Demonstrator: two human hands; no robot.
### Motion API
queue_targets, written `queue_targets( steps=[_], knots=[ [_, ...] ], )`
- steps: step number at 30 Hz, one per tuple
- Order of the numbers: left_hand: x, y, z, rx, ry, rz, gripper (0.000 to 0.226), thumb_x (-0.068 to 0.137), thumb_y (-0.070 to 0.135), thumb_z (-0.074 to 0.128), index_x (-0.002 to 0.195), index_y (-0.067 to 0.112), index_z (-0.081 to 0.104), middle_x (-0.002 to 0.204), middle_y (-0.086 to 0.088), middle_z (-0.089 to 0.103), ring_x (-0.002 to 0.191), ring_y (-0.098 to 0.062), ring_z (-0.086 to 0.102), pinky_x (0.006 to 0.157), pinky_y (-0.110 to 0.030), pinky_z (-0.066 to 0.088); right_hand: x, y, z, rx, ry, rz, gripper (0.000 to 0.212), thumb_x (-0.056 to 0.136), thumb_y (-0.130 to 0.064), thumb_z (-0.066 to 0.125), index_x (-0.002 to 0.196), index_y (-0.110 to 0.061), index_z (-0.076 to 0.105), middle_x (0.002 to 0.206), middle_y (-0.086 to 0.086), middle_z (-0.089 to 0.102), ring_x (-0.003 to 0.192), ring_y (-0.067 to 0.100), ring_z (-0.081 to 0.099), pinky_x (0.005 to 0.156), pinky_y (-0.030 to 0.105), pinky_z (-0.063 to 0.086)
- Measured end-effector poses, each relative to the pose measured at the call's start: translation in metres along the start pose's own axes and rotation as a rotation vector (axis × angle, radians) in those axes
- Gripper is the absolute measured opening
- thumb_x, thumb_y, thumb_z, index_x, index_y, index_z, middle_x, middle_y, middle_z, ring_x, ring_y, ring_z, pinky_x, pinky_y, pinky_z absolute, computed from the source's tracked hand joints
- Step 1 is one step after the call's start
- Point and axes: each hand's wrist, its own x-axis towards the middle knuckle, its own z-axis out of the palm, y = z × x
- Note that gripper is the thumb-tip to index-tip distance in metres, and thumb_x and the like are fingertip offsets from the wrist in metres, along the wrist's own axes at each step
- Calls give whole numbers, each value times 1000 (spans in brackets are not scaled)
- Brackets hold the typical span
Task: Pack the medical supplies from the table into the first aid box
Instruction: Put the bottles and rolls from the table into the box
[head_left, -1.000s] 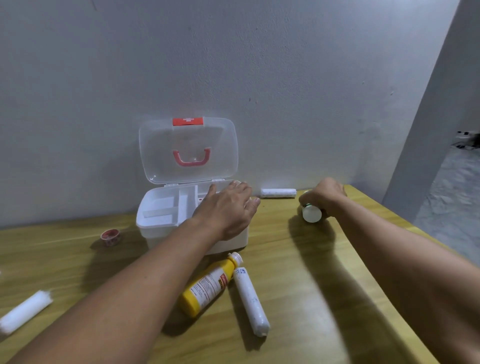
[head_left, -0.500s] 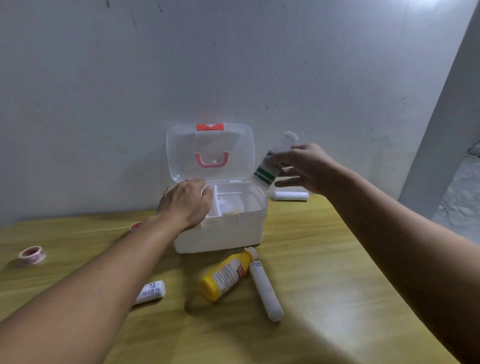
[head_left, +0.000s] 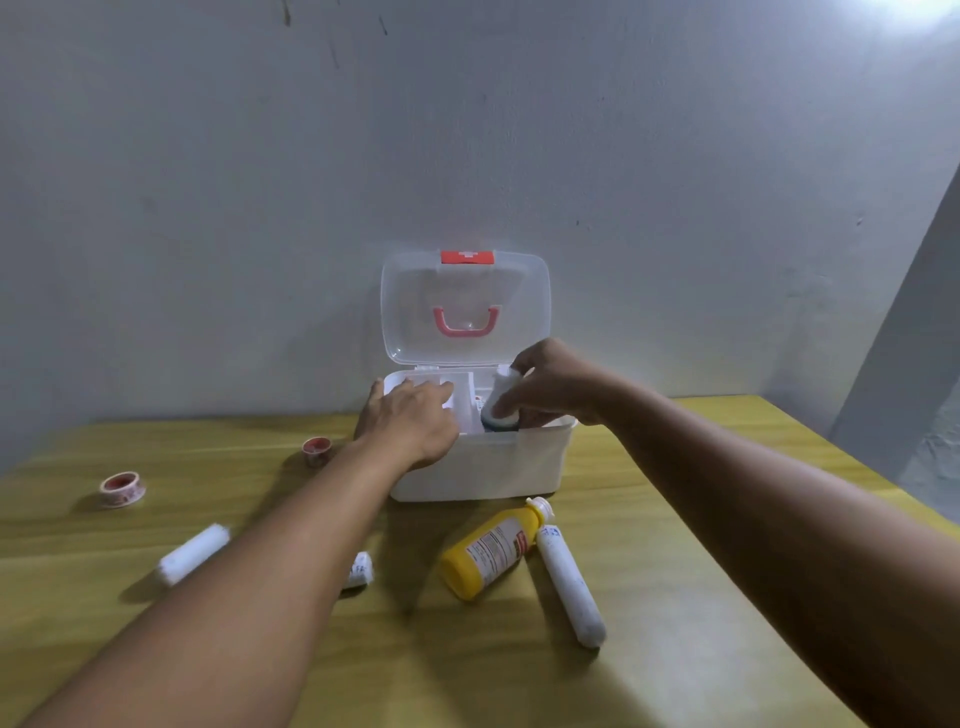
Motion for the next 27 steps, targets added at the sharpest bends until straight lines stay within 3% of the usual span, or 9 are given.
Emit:
queue_targets(
  steps=[3, 9, 12, 14, 17, 19, 22, 25, 27],
  knots=[
    [3, -2, 2, 26, -17, 10, 51, 97, 26, 25, 147, 25, 34, 156, -1, 36, 146, -24, 27, 120, -50, 6, 5, 0, 3, -28, -10, -5, 41, 74, -6, 80, 111, 3, 65, 90, 12, 69, 70, 22, 71, 63, 26, 61],
    [0, 0, 1, 40, -18, 0, 50, 98, 25, 23, 145, 23, 40, 152, -4, 43, 143, -23, 33, 120, -49, 5, 0, -3, 0, -181, -28, -13, 39, 72, -13, 82, 106, 1, 69, 96, 14, 72, 74, 21, 71, 70, 28, 60],
    [-3, 1, -1, 36, -17, -3, 52, 96, 21, 23, 145, 22, 40, 150, -7, 45, 140, -25, 36, 120, -49, 6, -12, -5, -5, -341, 170, -203, 36, 71, -20, 83, 100, -2, 70, 92, 11, 73, 74, 21, 70, 71, 32, 61],
    [-4, 2, -2, 42, -32, -11, 53, 95, 19, 24, 145, 21, 39, 148, -10, 46, 138, -26, 38, 120, -49, 6, -29, -5, -6, -397, 317, -387, 25, 72, -20, 82, 91, -9, 71, 83, 2, 71, 72, 16, 68, 66, 26, 58],
    [-4, 4, -3, 49, -36, -30, 52, 96, 21, 23, 148, 20, 34, 148, -14, 46, 138, -28, 39, 121, -49, 6, -58, 2, -2, -489, 47, -468, 18, 72, -19, 81, 88, -16, 74, 81, -7, 72, 69, 4, 65, 61, 14, 50],
    [-5, 4, -3, 49, -36, -32, 53, 97, 22, 23, 149, 19, 32, 149, -14, 45, 139, -29, 38, 122, -49, 5, -68, 12, 8, -648, -183, -423, 33, 72, -18, 81, 104, -17, 73, 101, -5, 74, 74, 0, 61, 62, 6, 43],
    [-7, 5, -5, 59, -47, -27, 53, 97, 21, 22, 150, 18, 30, 150, -14, 43, 139, -29, 37, 122, -49, 5, -70, 28, 23, -810, -290, -403, 51, 74, -20, 79, 123, -20, 63, 121, -3, 67, 88, 5, 55, 75, 19, 47],
    [-8, 5, -6, 66, -52, -27, 54, 97, 21, 22, 149, 17, 31, 150, -14, 43, 140, -28, 37, 122, -49, 5, -69, 36, 31, -839, -293, -422, 48, 77, -19, 75, 122, -22, 62, 116, 1, 67, 97, 18, 61, 83, 36, 55],
    [-7, 5, -6, 66, -63, -32, 54, 96, 20, 22, 149, 17, 31, 151, -14, 43, 140, -27, 37, 121, -48, 5, -69, 37, 29, -841, -277, -457, 43, 79, -18, 73, 120, -22, 63, 110, 1, 66, 95, 19, 60, 78, 33, 53]
  ],
)
